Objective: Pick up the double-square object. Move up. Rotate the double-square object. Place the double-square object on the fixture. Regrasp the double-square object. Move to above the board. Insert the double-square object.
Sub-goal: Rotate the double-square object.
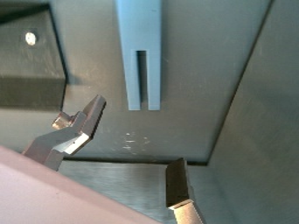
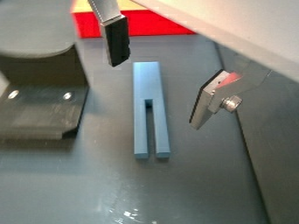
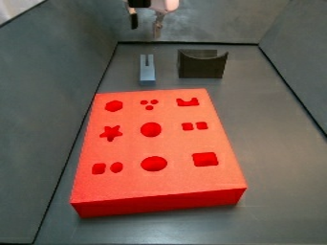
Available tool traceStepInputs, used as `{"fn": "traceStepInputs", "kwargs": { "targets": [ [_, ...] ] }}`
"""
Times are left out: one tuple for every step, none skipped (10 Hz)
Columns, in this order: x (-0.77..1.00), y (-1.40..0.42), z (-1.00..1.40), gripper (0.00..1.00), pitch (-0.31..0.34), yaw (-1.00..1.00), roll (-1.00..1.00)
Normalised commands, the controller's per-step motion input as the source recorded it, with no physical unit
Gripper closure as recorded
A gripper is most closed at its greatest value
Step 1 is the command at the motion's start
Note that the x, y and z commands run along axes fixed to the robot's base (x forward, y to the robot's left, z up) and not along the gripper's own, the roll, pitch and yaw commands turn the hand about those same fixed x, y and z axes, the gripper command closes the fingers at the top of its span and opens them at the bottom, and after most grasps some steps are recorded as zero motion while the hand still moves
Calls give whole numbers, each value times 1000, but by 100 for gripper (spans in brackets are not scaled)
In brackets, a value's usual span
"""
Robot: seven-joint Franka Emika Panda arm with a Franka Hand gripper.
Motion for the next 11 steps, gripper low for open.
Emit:
{"fn": "traceStepInputs", "kwargs": {
  "targets": [
    [43, 2, -41, 0, -8, 1000, 2],
    [43, 2, -41, 0, -9, 1000, 2],
    [43, 2, -41, 0, -10, 1000, 2],
    [43, 2, -41, 0, -11, 1000, 3],
    [43, 2, -41, 0, -14, 1000, 3],
    [43, 2, -41, 0, -16, 1000, 4],
    [43, 2, -41, 0, -20, 1000, 5],
    [43, 2, -41, 0, -23, 939, 6],
    [43, 2, -41, 0, -23, 688, 6],
    [42, 2, -42, 0, -23, 393, 6],
    [41, 2, -42, 0, -22, 237, 6]
  ]
}}
